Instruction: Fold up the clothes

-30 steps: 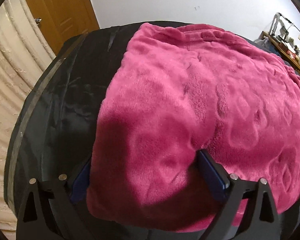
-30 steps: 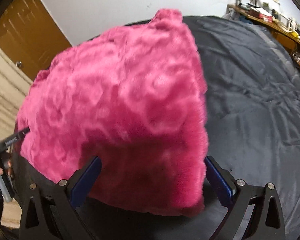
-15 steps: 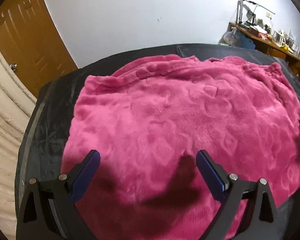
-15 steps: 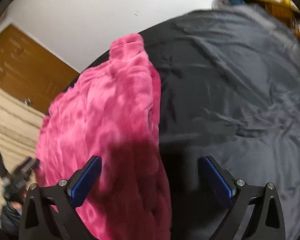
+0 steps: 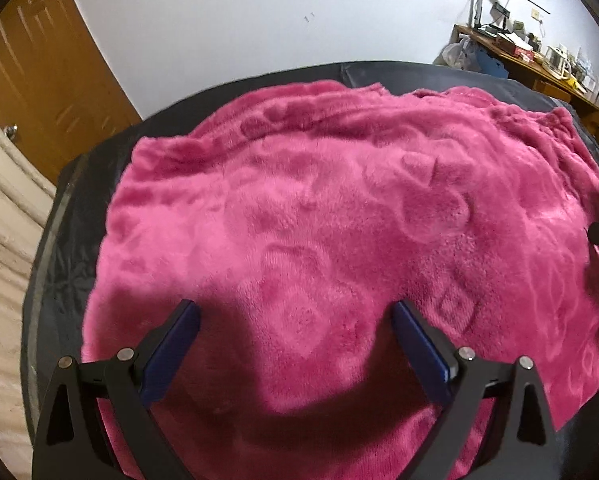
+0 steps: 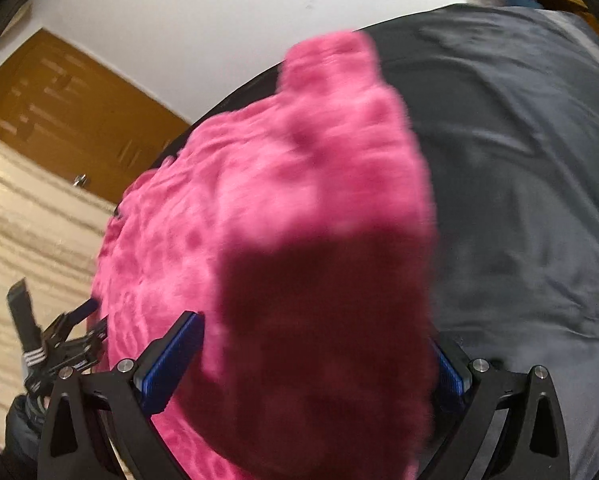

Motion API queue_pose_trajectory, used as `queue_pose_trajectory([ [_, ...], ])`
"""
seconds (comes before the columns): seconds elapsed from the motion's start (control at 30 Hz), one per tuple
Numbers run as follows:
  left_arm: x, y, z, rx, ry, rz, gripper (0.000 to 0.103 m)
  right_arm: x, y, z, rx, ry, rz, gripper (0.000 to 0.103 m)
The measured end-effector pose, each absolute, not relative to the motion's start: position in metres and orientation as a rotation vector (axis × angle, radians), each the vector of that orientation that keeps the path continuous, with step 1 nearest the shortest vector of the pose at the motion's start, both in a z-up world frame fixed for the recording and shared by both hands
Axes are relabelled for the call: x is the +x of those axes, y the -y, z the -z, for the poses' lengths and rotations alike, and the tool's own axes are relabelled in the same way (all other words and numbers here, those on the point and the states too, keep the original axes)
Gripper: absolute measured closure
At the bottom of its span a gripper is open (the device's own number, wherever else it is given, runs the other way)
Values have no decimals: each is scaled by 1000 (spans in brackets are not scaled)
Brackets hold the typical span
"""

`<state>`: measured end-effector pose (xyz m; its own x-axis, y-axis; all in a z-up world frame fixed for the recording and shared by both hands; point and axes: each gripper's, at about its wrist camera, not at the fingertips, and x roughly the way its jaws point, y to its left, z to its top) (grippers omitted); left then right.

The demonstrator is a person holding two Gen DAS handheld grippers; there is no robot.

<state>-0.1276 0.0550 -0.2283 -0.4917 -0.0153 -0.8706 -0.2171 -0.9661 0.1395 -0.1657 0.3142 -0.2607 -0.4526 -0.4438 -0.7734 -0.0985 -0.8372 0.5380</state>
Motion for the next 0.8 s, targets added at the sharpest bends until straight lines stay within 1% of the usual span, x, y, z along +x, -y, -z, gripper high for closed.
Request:
queue_pose_trajectory([
  [0.1, -130, -54, 233, -1523, -351, -2593, 3, -170, -306, 261, 1505, 749, 2375, 0],
  [0.23, -131, -54, 238, -1523, -345, -2602, 0, -173, -310, 263, 1483, 805, 2328, 0],
  [0.5, -130, -53, 245, -1494, -348, -2606, 0, -180, -314, 269, 1461, 869, 2202, 0],
  [0.53, -129, -53, 245, -1490, -351, -2608, 0, -181, -312, 269, 1463, 874, 2201, 3],
  [0.6, -128, -53, 246, -1480, -353, -2611, 0, -183, -309, 270, 1463, 897, 2199, 12],
  [0.67, -126, -54, 248, -1465, -354, -2613, 0, -182, -311, 272, 1447, 937, 2196, 32],
  [0.7, -125, -53, 249, -1455, -352, -2614, 0, -182, -312, 273, 1442, 945, 2195, 34],
  [0.8, -121, -52, 252, -1454, -353, -2609, 0, -183, -310, 277, 1447, 941, 2196, 35],
])
